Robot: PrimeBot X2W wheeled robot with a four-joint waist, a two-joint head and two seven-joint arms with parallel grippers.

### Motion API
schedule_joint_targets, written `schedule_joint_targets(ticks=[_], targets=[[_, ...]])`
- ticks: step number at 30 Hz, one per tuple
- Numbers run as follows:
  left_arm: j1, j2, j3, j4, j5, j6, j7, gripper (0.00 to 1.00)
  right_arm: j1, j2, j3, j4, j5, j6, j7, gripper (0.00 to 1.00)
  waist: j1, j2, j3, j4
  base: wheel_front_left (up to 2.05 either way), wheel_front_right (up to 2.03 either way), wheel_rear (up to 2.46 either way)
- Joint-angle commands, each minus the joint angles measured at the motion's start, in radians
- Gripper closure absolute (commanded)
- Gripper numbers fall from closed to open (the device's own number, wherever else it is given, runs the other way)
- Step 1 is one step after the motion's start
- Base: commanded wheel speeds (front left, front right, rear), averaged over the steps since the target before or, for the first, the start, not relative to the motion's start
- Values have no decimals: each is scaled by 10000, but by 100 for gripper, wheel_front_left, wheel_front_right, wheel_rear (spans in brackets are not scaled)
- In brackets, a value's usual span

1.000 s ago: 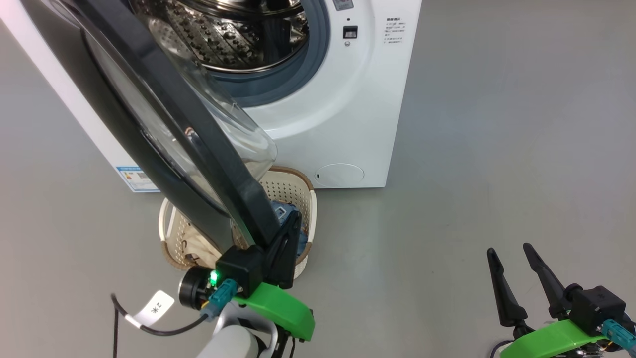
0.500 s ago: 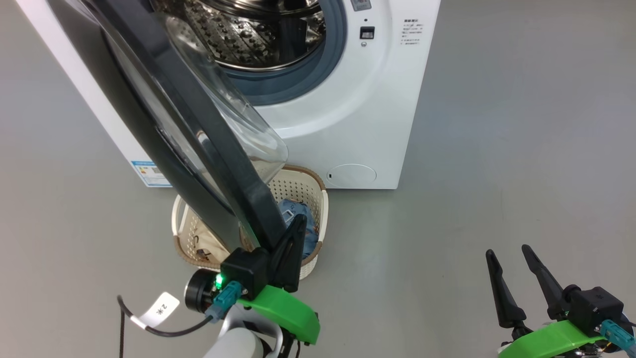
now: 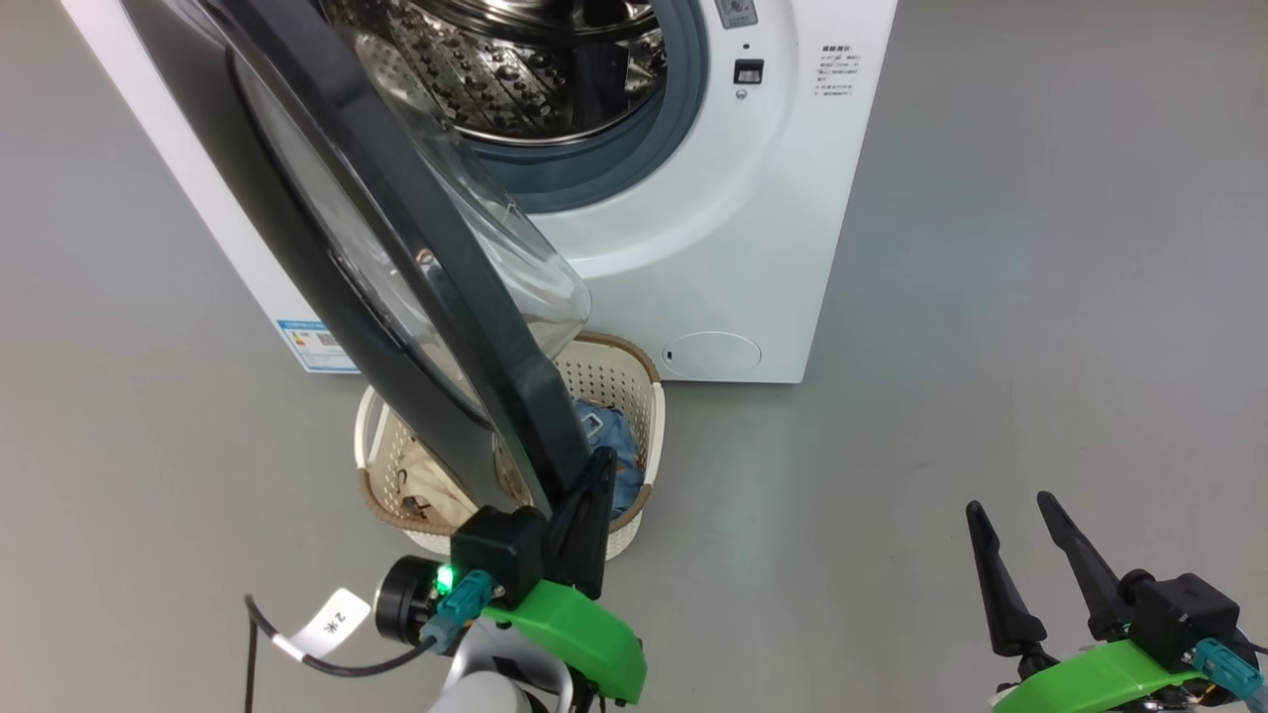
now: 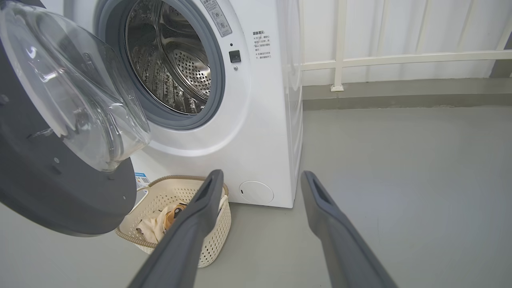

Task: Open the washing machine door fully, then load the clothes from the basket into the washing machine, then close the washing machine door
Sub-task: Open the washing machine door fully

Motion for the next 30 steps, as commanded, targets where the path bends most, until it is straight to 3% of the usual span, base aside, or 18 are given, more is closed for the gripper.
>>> schedule_joint_targets(ticks=[1, 30], targets=[[-118, 115, 284, -271, -62, 80, 21, 100, -250, -71, 291, -192, 79, 16, -120, 0, 0, -1, -17, -5, 0, 0, 0], [-676, 198, 385, -104, -249, 181, -231, 100, -361, -122, 339, -117, 210, 16, -120, 0, 0, -1, 148, -309, 0, 0, 0]])
